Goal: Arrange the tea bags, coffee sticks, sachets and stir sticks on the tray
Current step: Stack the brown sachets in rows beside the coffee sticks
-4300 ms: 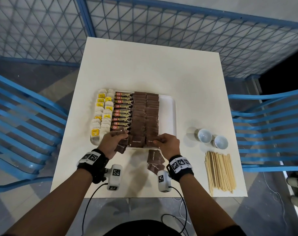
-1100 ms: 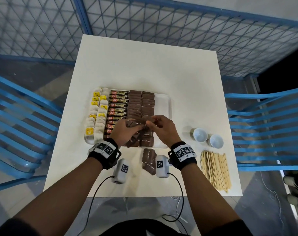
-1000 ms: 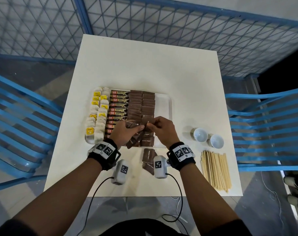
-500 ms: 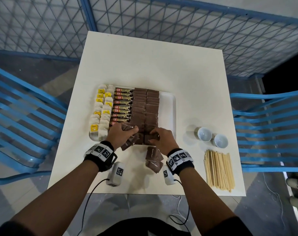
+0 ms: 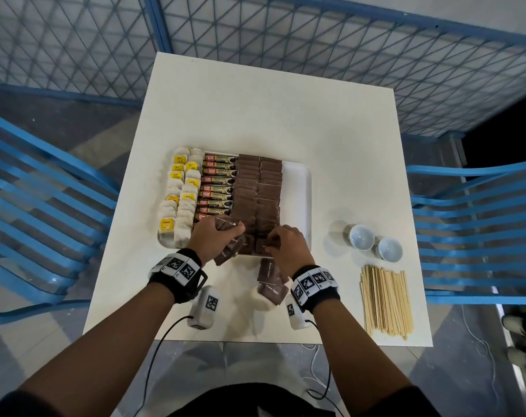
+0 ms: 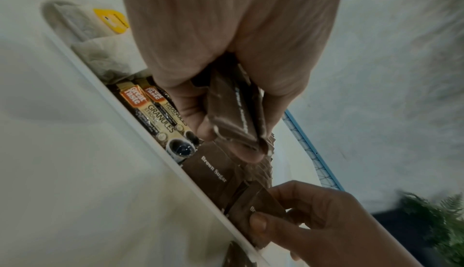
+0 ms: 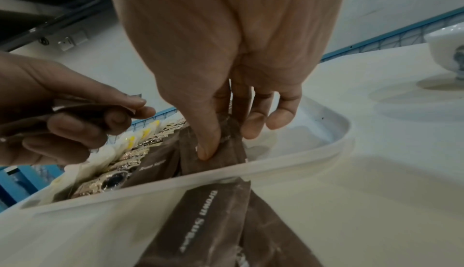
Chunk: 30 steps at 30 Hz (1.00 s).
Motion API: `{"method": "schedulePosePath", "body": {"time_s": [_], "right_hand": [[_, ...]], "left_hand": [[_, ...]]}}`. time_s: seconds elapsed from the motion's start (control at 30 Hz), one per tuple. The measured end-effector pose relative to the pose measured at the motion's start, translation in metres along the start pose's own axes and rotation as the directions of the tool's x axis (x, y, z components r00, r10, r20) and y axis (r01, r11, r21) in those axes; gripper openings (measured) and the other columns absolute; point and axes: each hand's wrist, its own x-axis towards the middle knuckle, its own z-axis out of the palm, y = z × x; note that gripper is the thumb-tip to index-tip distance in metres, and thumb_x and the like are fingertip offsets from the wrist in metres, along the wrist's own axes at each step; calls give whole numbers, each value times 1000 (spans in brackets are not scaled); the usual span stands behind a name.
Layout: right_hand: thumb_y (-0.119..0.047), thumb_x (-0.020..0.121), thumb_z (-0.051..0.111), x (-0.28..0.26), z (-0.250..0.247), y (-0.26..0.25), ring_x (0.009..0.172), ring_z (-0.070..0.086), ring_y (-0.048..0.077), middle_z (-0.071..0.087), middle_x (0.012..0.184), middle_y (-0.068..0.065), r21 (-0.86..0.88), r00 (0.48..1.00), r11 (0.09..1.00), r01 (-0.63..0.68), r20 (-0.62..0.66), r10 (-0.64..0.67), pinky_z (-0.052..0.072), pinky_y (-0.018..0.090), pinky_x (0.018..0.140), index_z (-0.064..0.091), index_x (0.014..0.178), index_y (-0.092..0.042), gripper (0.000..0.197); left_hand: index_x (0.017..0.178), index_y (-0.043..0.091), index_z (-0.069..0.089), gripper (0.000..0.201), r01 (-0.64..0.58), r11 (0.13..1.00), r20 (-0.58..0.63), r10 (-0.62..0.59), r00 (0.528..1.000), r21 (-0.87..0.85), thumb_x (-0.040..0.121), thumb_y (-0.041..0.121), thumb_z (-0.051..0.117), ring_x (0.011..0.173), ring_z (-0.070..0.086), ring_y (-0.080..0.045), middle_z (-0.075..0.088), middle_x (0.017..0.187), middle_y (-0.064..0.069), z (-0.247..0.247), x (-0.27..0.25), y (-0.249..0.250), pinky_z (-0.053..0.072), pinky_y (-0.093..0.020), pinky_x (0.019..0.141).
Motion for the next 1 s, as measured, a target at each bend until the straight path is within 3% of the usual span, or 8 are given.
{"method": "schedulePosePath", "body": {"time_s": [0.17,0.3,0.47,0.57,0.67,0.77,0.87,1.0], "right_hand": [[-5,80,73,8,0,-5,94,60,19,61,101,-2,133,999,991,-11,-45,17,55,34,85,65,98,-18,24],[1,79,70,12,1,-7,91,60,19,53,108,-1,147,994,989,-27,-101,42,56,32,84,62,104,-18,33],[-9,81,76,7,2,-4,88,53,11,46,117,-2,146,982,986,-78,-162,102,44,21,76,58,115,-19,40],[-13,79,77,6,4,1,76,52,4,56,108,-2,205,975,973,-108,-169,144,39,14,66,53,115,-22,44],[-16,80,74,4,6,3,73,55,2,65,96,2,248,969,956,-157,-148,198,42,16,65,49,118,-23,46],[-17,78,76,2,9,4,73,56,-1,67,91,0,264,967,947,-180,-129,220,38,8,59,47,120,-23,52],[-18,76,79,2,11,4,75,60,0,70,91,-1,287,966,936,-203,-100,240,39,8,58,47,118,-26,53],[-19,77,81,1,8,5,72,55,-5,64,82,-9,317,964,924,-212,-87,251,39,1,60,49,117,-23,51]], "left_hand": [[91,19,78,12,9,1000,-6,-9,1000,-2,87,30,79,79,75,-23,78,82,-1,0,-1,0,60,-44,84],[90,20,78,8,25,1000,2,-25,1000,-17,87,28,79,78,76,-23,78,81,-1,0,-1,1,60,-45,83],[93,18,78,7,14,1000,-3,-15,1000,-27,89,23,78,74,76,-22,78,81,-1,-2,-2,3,60,-43,80],[92,18,78,7,16,1000,-5,-16,1000,-25,88,24,78,74,76,-22,78,81,-1,-1,-1,3,60,-43,80],[90,19,78,9,16,1000,-6,-16,1000,-19,88,27,78,75,76,-22,78,81,-2,-1,0,1,60,-43,80],[89,18,78,11,14,1000,-1,-14,1000,-6,88,30,78,76,75,-22,78,80,-2,0,1,-2,60,-43,81],[88,9,75,27,33,999,-5,-33,999,5,88,35,78,78,74,-27,77,79,-8,1,4,-3,59,-44,80],[89,8,76,29,111,988,31,-109,994,-106,89,37,77,82,75,-29,78,82,-9,2,6,-2,58,-45,83]]}}
